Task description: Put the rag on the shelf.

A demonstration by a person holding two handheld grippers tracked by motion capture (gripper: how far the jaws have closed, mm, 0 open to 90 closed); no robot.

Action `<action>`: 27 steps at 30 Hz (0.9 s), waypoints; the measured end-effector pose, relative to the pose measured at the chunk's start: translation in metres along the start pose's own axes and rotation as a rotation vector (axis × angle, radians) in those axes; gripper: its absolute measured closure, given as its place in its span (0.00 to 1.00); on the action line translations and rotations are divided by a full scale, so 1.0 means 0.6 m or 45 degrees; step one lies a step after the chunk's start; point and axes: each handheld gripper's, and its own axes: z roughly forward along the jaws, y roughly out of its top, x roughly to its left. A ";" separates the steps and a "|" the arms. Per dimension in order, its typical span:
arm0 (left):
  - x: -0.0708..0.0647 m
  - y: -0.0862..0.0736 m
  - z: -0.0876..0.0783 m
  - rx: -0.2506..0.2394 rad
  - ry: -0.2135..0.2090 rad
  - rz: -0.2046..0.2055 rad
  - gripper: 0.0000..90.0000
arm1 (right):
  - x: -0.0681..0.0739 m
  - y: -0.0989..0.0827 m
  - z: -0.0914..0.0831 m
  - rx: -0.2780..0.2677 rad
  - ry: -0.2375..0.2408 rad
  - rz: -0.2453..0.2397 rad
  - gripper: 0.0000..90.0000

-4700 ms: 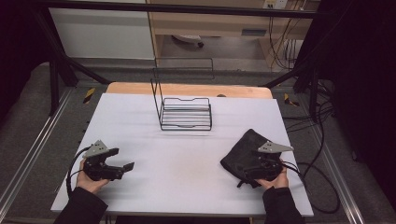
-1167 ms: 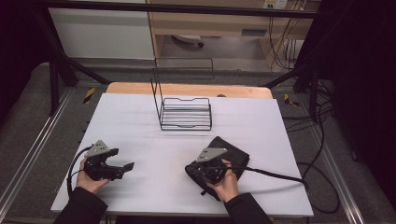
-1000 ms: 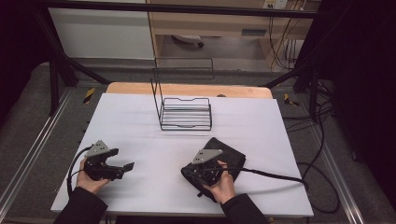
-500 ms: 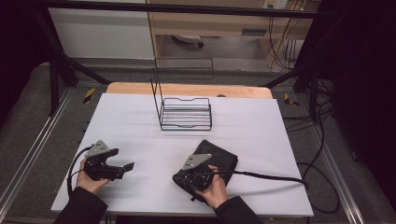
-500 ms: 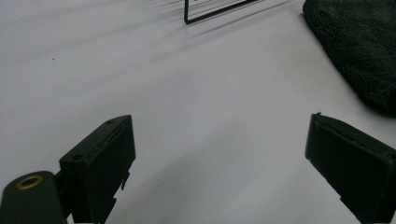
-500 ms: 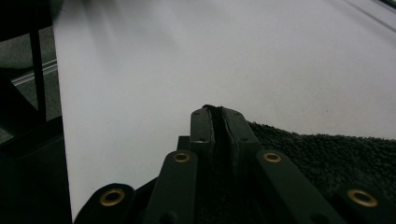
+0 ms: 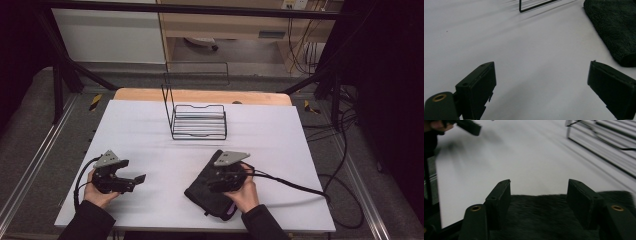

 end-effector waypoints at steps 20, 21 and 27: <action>-0.099 0.063 0.048 0.063 -0.099 0.046 0.15 | -0.140 -0.108 -0.077 0.086 -0.269 0.303 0.44; -0.108 0.067 0.055 0.073 -0.108 0.052 0.17 | -0.141 -0.111 -0.077 0.095 -0.267 0.323 0.46; -0.158 0.081 0.103 0.162 -0.187 0.087 0.25 | -0.148 -0.121 -0.076 0.132 -0.295 0.346 0.52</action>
